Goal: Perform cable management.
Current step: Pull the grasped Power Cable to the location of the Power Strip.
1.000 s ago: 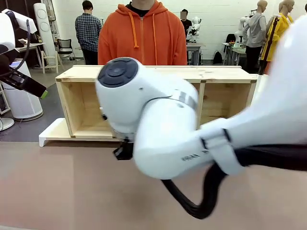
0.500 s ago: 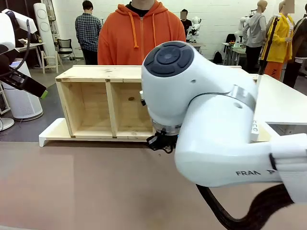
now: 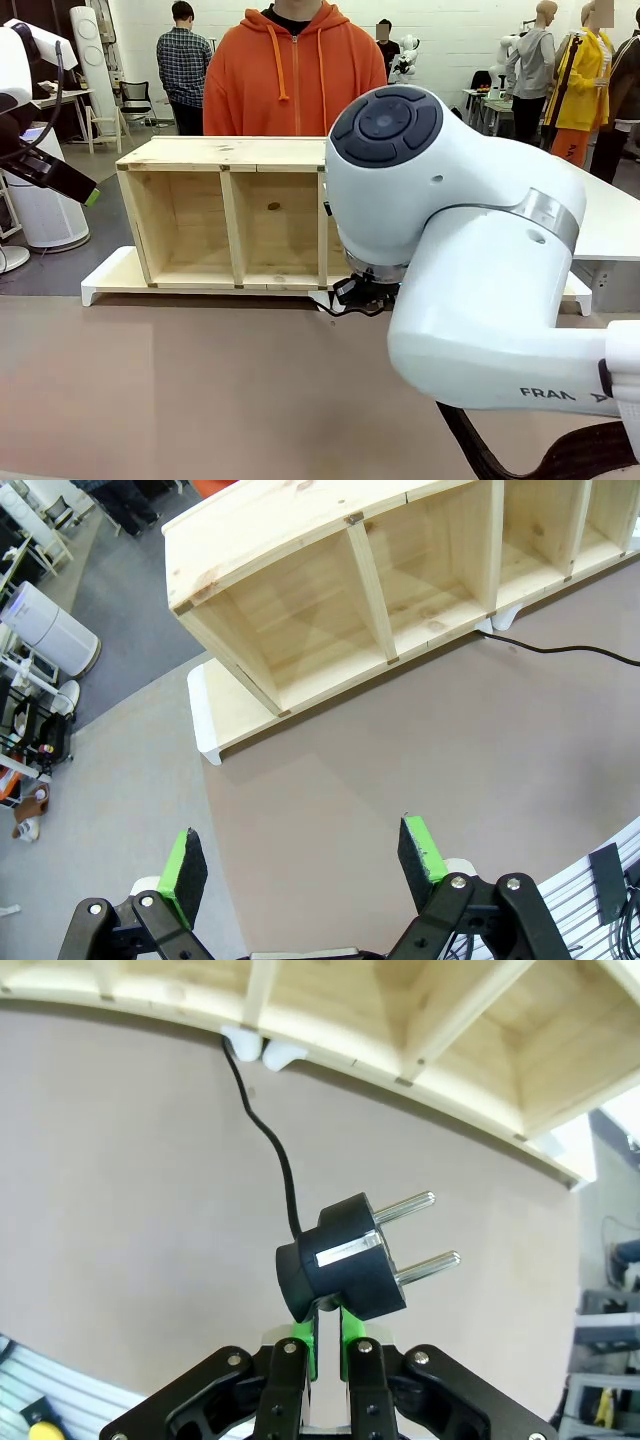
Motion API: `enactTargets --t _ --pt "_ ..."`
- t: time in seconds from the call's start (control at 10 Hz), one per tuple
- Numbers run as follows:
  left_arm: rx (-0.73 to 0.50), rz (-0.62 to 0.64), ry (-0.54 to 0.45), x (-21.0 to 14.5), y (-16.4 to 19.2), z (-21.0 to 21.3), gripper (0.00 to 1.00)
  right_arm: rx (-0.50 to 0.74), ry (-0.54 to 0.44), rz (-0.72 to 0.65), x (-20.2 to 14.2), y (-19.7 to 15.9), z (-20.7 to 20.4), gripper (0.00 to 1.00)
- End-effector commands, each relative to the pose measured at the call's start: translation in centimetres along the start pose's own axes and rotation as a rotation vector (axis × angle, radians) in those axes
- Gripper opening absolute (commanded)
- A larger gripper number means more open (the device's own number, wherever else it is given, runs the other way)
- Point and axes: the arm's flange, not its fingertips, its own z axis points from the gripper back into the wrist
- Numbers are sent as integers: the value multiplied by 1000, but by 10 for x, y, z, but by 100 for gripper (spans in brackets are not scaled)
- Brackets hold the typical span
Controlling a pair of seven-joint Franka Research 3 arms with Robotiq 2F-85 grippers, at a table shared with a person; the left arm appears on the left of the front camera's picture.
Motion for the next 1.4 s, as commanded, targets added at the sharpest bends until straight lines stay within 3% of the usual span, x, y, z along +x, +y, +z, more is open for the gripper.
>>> enactTargets --t 0.0,0.2,0.4,0.5,1.0,1.1,1.3 --pt "-1 7 -4 1 -1 -1 100 -124 -107 -29 -2 -12 -16 13" --pt "-1 7 -4 1 -1 -1 100 -113 -192 3 -5 -26 -22 13" --pt "-1 7 -4 1 -1 -1 100 -120 -207 -19 -3 -31 -27 13" --pt "-1 7 -4 1 -1 -1 100 -107 -148 23 1 -30 -17 13" --pt "-1 7 -4 1 -1 -1 100 -107 -167 21 0 -31 -19 13" --pt "-1 7 -4 1 -1 -1 100 -90 -116 -13 -4 -45 -21 13" --pt "-1 7 -4 1 -1 -1 100 -127 -136 -118 -23 -89 -2 13"
